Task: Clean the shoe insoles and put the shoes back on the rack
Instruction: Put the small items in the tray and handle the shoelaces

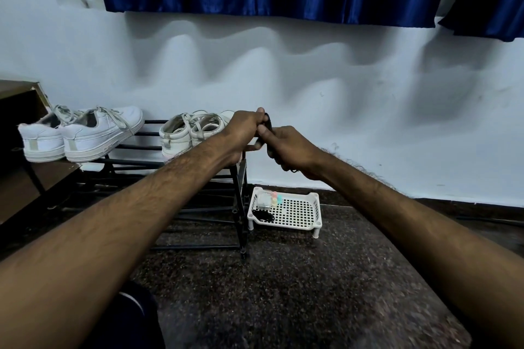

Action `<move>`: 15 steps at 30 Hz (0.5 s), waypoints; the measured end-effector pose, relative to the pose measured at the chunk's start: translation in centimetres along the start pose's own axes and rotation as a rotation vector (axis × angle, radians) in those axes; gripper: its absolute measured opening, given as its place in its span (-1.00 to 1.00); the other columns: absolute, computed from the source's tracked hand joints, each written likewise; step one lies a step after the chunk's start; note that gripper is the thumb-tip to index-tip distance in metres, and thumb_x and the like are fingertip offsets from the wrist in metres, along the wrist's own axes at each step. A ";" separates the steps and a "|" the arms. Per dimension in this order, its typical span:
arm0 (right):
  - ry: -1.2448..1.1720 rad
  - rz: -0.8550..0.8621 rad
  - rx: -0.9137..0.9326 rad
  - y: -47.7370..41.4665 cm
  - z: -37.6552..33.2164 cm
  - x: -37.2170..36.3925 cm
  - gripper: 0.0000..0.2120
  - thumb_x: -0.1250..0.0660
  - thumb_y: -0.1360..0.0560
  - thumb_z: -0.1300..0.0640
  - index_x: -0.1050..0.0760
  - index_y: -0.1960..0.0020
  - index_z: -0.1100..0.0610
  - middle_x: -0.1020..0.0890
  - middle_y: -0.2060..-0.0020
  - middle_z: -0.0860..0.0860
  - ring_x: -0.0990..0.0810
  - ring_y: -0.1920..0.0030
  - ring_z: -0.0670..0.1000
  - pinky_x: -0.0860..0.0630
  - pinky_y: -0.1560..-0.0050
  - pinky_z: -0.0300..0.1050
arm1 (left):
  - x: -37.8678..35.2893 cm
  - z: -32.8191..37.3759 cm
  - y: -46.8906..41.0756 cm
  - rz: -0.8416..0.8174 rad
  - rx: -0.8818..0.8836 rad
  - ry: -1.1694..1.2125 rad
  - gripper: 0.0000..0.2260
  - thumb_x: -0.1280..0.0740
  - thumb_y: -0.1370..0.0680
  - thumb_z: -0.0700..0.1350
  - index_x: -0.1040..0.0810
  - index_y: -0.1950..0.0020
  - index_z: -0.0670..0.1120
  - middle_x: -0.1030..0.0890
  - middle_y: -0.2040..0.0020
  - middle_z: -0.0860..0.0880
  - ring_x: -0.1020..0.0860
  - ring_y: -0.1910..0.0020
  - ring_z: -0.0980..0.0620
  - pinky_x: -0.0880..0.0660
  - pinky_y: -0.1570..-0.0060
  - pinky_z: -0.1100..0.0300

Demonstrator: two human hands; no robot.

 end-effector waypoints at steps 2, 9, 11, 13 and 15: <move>0.032 -0.059 -0.031 0.1 0.7 0.4 -0.60 -0.08 -0.64 -0.13 -0.46 0.19 0.10 -0.46 0.39 -0.02 -0.36 0.46 -0.10 -0.31 0.46 -0.26 | 0.8 -0.1 -0.2 0.046 -0.018 -0.052 -0.72 -0.09 -0.66 0.03 -0.46 0.18 -0.02 -0.54 0.16 -0.02 -0.51 0.23 0.02 -0.41 0.13 0.09; 0.003 -0.118 -0.105 0.2 2.0 1.7 -0.66 -0.05 -0.67 -0.04 -0.34 0.20 0.09 -0.39 0.42 -0.03 -0.34 0.48 -0.05 -0.38 0.39 -0.20 | 2.2 -2.3 -1.0 -0.012 0.057 -0.385 -0.70 -0.15 -0.64 0.01 -0.53 -0.03 -0.19 -0.58 0.13 -0.10 -0.52 0.31 -0.04 -0.38 0.31 0.18; 0.037 -0.138 -0.117 0.3 2.0 1.9 -0.65 -0.04 -0.67 -0.04 -0.34 0.21 0.09 -0.37 0.41 -0.03 -0.31 0.49 -0.06 -0.37 0.42 -0.24 | 2.6 -3.1 -1.4 0.006 0.009 -0.781 -0.70 -0.15 -0.64 0.01 -0.52 -0.07 -0.19 -0.60 0.01 -0.13 -0.56 0.09 -0.12 -0.42 0.15 0.12; 0.070 -0.160 -0.127 0.5 2.1 2.1 -0.65 -0.03 -0.67 -0.05 -0.34 0.21 0.08 -0.37 0.41 -0.03 -0.31 0.48 -0.07 -0.38 0.43 -0.26 | 2.1 -3.0 -1.4 -0.057 -0.120 -0.806 -0.72 -0.13 -0.65 -0.02 -0.47 -0.25 -0.12 -0.55 -0.16 -0.08 -0.51 -0.17 -0.09 -0.41 -0.14 0.09; 0.081 -0.187 -0.136 0.5 2.1 2.4 -0.65 -0.03 -0.67 -0.05 -0.35 0.21 0.08 -0.37 0.42 -0.04 -0.32 0.47 -0.07 -0.39 0.41 -0.25 | 0.4 -2.2 -0.5 -0.249 -0.263 -0.583 -0.71 -0.13 -0.67 -0.04 -0.45 -0.33 -0.09 -0.55 -0.23 -0.06 -0.48 -0.24 -0.03 -0.37 -0.28 0.08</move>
Point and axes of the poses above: each hand's wrist, its own y-axis away from the middle knuckle, its own x-axis out of the back of the hand, z = x × y, the point moved 7 cm from there along -y, towards the middle knuckle
